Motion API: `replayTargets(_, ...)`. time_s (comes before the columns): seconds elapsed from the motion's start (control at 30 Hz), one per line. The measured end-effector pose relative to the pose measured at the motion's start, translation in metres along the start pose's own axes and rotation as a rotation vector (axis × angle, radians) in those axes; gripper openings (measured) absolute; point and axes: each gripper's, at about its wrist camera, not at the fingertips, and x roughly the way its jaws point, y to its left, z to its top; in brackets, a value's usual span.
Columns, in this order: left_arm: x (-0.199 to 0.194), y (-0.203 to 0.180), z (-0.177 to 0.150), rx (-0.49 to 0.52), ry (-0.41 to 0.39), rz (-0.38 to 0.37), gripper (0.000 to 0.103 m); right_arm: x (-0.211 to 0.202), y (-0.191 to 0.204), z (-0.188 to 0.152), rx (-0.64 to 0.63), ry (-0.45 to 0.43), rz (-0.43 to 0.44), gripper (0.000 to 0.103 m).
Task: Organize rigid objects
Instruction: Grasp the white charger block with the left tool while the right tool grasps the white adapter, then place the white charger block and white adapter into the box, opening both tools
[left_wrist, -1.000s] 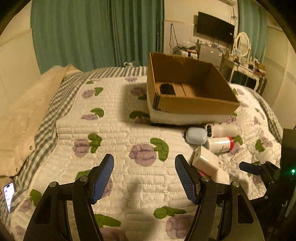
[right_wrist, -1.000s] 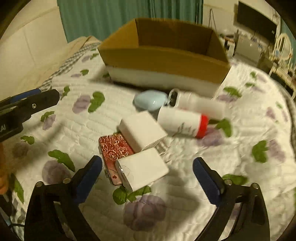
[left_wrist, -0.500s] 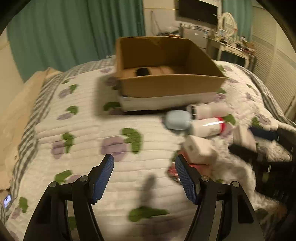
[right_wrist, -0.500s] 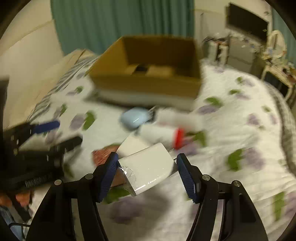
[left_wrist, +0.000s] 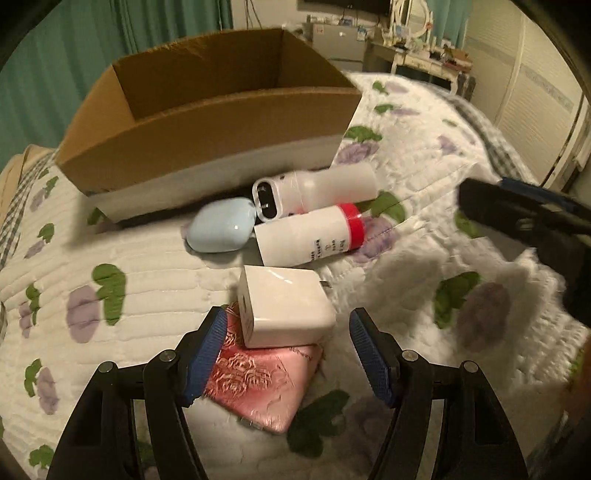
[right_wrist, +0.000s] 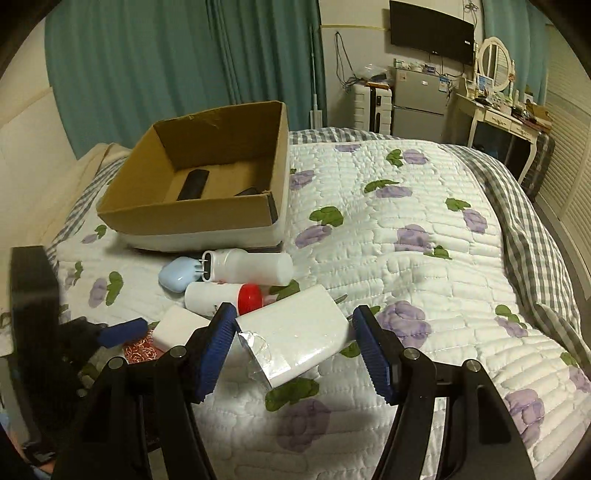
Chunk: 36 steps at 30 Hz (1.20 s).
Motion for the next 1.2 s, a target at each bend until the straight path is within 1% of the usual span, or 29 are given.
replayTargets(0.07,0.01,0.0,0.002,0.0,0.014,0.018,0.071,0.002,-0.001,0.0,0.002,0.003,0.003,0.065)
replayTargets(0.1,0.014,-0.002,0.003,0.013,0.008,0.038,0.071,0.003,-0.001,0.0,0.002,0.005,0.003,0.065)
replayTargets(0.2,0.023,-0.005,0.008,0.029,0.021,0.089,0.071,0.007,0.0,-0.001,0.001,0.012,0.008,0.065)
replayTargets(0.23,0.026,-0.004,0.008,0.025,0.025,0.093,0.071,0.007,0.0,-0.002,0.0,0.014,0.007,0.065)
replayTargets(0.27,0.025,-0.002,0.006,0.016,0.016,0.084,0.069,0.007,0.001,-0.002,0.0,0.015,0.006,0.065)
replayTargets(0.3,0.022,0.001,0.005,0.009,0.003,0.074,0.066,0.007,0.001,-0.002,-0.001,0.015,0.004,0.065)
replayTargets(0.33,0.019,0.002,0.003,0.006,-0.008,0.065,0.058,0.006,0.001,-0.002,-0.003,0.012,0.004,0.065)
replayTargets(0.37,0.014,0.003,0.002,0.004,-0.021,0.066,0.055,0.004,0.002,-0.002,-0.005,0.009,0.005,0.065)
replayTargets(0.53,-0.011,0.013,-0.002,-0.02,-0.049,0.071,0.054,-0.008,0.009,0.001,-0.022,-0.012,0.013,0.065)
replayTargets(0.67,-0.048,0.026,0.005,-0.063,-0.127,0.062,0.054,-0.021,0.016,0.011,-0.046,-0.042,0.019,0.065)
replayTargets(0.8,-0.088,0.04,0.032,-0.097,-0.236,0.048,0.054,-0.034,0.027,0.031,-0.083,-0.088,0.037,0.065)
replayTargets(0.93,-0.12,0.059,0.07,-0.117,-0.331,0.059,0.054,-0.045,0.038,0.067,-0.105,-0.157,0.068,0.065)
replayTargets(1.07,-0.127,0.082,0.102,-0.14,-0.368,0.075,0.054,-0.048,0.048,0.105,-0.14,-0.222,0.07,0.065)
replayTargets(1.13,-0.12,0.092,0.117,-0.149,-0.365,0.087,0.054,-0.045,0.052,0.125,-0.153,-0.253,0.082,0.065)
replayTargets(1.2,-0.108,0.1,0.131,-0.157,-0.349,0.08,0.054,-0.036,0.055,0.141,-0.157,-0.268,0.094,0.065)
